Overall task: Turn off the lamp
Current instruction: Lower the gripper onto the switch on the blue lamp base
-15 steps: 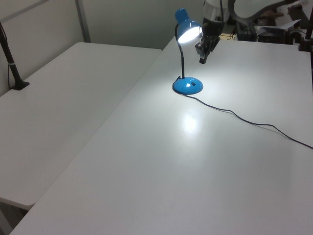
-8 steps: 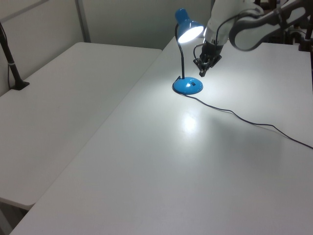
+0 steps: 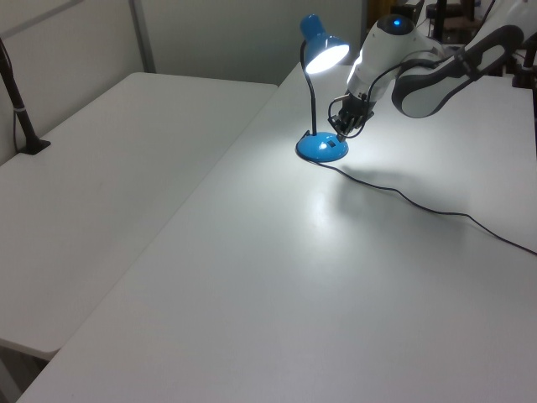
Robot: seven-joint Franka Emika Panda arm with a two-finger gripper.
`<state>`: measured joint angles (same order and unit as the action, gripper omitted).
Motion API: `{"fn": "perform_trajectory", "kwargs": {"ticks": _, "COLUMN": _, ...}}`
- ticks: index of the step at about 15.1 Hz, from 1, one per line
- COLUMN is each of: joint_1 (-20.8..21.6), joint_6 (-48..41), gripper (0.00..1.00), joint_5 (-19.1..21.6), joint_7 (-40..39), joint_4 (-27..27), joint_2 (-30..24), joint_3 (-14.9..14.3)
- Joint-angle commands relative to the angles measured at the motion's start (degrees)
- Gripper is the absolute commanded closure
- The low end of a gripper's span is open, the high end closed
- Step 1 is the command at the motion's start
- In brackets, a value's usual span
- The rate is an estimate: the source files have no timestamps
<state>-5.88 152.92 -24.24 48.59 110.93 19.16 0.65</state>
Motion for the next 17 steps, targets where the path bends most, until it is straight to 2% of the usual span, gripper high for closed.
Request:
{"fn": "perform_trajectory", "kwargs": {"ticks": 1, "joint_1": -0.71, "joint_6": 3.17, "gripper": 1.0, "joint_5": -2.82, "joint_7": 1.6, "joint_4": -0.62, "joint_2": 1.4, "joint_3": -0.12}}
{"fn": "perform_trajectory", "kwargs": {"ticks": 9, "joint_1": -1.85, "joint_6": 5.81, "gripper": 1.0, "joint_5": -5.29, "joint_7": 1.77, "joint_4": -3.69, "joint_2": 5.35, "joint_3": -0.12}}
{"fn": "perform_trajectory", "kwargs": {"ticks": 17, "joint_1": -1.85, "joint_6": 6.16, "gripper": 1.0, "joint_5": -6.61, "joint_7": 1.77, "joint_4": -3.96, "joint_2": 6.94, "joint_3": -0.12}}
